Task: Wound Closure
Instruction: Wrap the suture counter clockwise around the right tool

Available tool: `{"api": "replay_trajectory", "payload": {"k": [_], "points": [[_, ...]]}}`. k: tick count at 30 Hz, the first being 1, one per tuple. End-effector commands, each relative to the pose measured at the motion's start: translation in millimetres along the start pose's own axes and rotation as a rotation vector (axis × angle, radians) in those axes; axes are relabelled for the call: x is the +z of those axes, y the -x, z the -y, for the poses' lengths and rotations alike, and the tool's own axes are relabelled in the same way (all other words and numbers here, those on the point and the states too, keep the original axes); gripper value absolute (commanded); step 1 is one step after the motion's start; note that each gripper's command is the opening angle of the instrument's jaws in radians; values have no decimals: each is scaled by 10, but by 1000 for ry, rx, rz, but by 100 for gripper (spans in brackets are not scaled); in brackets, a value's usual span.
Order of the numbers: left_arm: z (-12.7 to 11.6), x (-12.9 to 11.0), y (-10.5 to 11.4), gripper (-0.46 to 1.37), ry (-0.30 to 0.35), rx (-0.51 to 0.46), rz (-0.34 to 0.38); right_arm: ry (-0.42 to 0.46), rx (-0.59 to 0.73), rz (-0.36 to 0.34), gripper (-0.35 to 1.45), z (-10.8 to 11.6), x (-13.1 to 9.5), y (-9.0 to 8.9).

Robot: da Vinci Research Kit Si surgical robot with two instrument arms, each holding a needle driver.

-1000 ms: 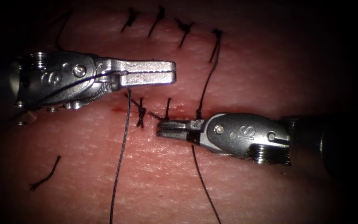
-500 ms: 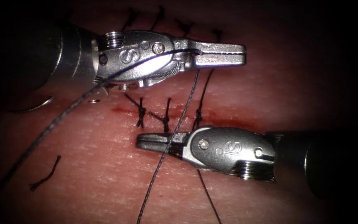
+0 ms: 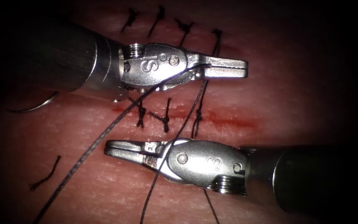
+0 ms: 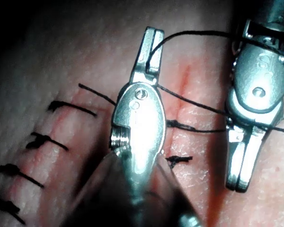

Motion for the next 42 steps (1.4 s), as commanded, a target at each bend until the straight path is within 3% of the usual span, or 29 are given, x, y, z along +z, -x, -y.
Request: {"api": "replay_trajectory", "payload": {"k": [1, 7, 22, 32, 38, 42], "points": [[-1, -4, 6, -35, 7, -2, 3, 10, 3, 1, -35, -1, -2, 0], [-4, -25, 21, -35, 3, -28, -14, 60, 13, 5, -35, -6, -12, -7], [-52, -62, 5, -35, -2, -18, -53, 292, 176, 4, -35, -37, -70, -36], [-78, -76, 2, -35, 6, -16, -54, 380, 341, -90, -35, -37, -75, -44], [-99, -79, 0, -35, 16, -15, -55, 431, 263, -25, -35, -41, -73, -59], [-116, -79, -7, -35, 23, -18, -57, 458, 268, 115, -35, -41, -70, -59]]}}
